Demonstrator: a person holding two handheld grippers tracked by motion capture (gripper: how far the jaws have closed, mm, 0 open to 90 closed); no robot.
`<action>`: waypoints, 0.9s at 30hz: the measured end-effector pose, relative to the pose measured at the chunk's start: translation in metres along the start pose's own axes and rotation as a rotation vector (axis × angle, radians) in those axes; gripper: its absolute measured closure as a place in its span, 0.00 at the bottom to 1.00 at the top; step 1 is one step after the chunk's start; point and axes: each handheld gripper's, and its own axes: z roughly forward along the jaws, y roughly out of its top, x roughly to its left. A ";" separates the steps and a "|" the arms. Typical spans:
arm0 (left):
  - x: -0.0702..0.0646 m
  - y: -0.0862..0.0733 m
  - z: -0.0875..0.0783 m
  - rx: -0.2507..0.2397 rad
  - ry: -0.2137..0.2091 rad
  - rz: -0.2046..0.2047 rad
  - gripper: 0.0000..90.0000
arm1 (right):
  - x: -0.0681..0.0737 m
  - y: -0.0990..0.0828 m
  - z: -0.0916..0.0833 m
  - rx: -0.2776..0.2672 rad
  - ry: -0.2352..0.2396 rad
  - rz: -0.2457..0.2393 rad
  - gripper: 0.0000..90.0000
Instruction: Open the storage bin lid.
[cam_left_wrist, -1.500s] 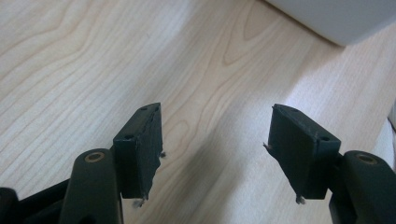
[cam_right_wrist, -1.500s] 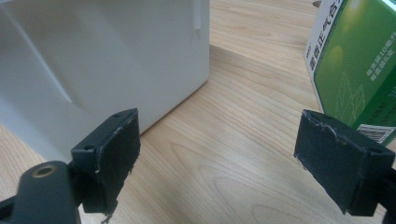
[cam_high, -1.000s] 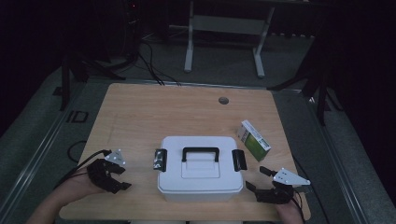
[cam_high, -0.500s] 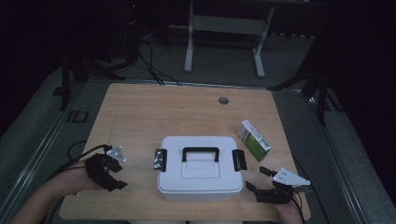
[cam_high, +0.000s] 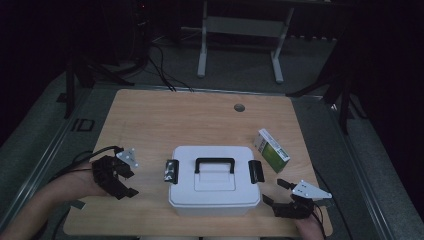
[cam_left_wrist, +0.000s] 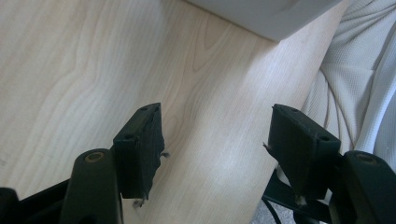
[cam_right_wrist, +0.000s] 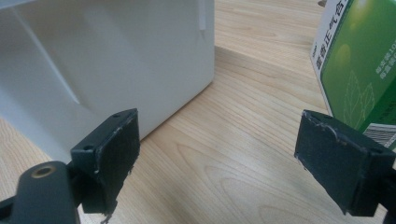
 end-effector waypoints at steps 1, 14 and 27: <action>0.000 0.002 -0.002 -0.005 0.000 0.001 0.40 | 0.000 0.000 0.000 0.001 -0.001 0.000 0.15; -0.007 0.029 -0.014 -0.016 -0.004 0.049 0.40 | 0.000 -0.001 0.000 0.004 0.002 0.003 0.15; -0.018 0.072 -0.025 0.001 0.006 0.143 0.40 | -0.001 -0.001 0.000 -0.003 0.004 0.012 0.15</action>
